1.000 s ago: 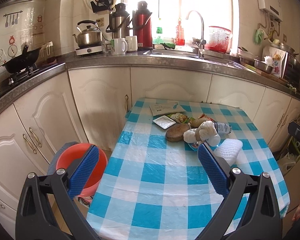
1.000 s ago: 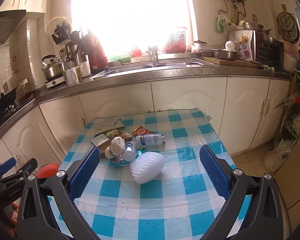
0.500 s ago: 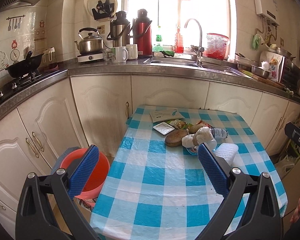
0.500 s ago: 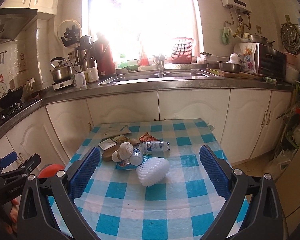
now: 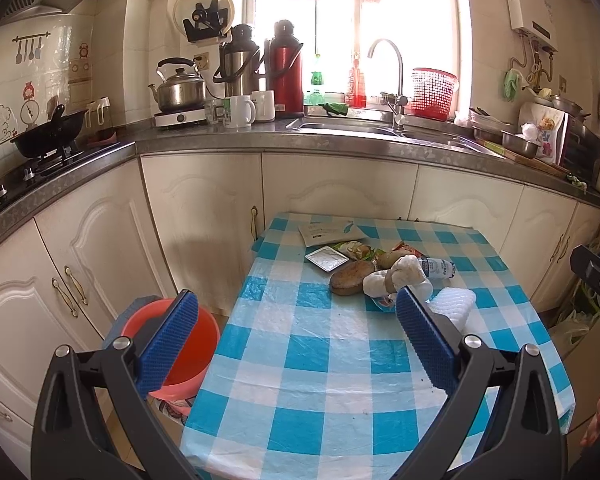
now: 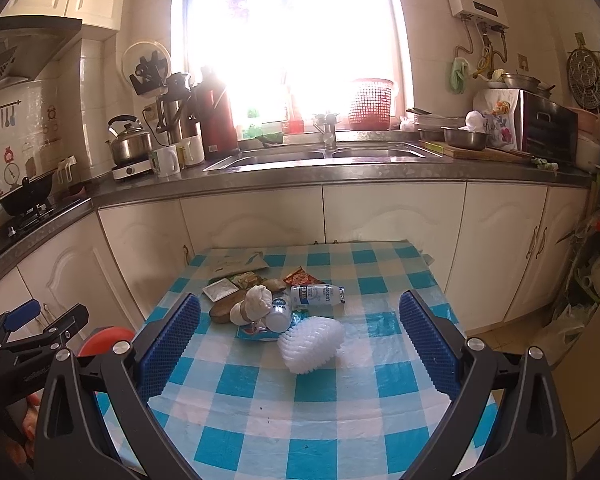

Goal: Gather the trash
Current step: 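Move both tools toward the trash pile on the checked table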

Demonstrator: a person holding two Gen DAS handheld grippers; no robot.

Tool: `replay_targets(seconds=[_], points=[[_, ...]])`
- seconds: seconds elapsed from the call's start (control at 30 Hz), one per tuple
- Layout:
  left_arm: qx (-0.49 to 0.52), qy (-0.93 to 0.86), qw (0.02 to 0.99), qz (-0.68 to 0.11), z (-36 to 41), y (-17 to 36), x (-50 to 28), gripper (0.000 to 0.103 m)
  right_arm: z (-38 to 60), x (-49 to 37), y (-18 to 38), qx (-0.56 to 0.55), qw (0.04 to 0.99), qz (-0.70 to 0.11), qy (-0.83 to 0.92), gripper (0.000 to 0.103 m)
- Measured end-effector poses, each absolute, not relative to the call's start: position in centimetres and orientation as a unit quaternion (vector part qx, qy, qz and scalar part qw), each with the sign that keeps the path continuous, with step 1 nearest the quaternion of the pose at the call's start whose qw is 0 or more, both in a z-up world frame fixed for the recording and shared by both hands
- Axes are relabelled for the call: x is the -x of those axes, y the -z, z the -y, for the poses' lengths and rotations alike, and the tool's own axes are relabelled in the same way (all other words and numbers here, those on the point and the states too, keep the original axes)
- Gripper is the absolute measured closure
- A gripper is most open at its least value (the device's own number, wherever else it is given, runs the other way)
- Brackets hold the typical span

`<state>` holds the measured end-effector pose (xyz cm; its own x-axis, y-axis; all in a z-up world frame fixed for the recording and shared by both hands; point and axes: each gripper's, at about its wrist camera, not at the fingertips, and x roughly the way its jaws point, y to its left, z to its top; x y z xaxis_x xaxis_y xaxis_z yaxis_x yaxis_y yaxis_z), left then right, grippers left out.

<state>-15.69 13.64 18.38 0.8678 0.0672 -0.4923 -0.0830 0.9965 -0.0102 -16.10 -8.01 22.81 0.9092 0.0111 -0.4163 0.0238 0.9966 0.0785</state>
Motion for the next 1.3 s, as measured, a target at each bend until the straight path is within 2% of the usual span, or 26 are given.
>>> replay_targets(seconds=[0.37, 0.67, 0.87, 1.1, 1.3], points=[[0.015, -0.051, 0.959, -0.279, -14.6, -17.0, 13.7, 0.004, 8.6, 14.0, -20.9, -0.025, 0.971, -0.237, -0.012, 0.004], [0.054, -0.019, 0.951, -0.303, -16.3, -14.0, 10.9, 0.004, 10.6, 10.2, -17.7, -0.046, 0.962, -0.270, -0.014, 0.004], [0.065, 0.066, 0.951, -0.296, -15.7, -11.9, 8.6, 0.004, 12.6, 6.6, -14.4, -0.110, 0.942, -0.317, -0.031, 0.004], [0.012, 0.180, 0.930, -0.321, -12.2, -8.8, 4.5, 0.004, 14.6, 2.8, -9.8, -0.191, 0.905, -0.375, -0.062, 0.004], [-0.030, 0.224, 0.909, -0.351, -9.2, -6.6, 0.3, 0.004, 15.5, 1.4, -7.7, -0.233, 0.890, -0.385, -0.080, 0.004]])
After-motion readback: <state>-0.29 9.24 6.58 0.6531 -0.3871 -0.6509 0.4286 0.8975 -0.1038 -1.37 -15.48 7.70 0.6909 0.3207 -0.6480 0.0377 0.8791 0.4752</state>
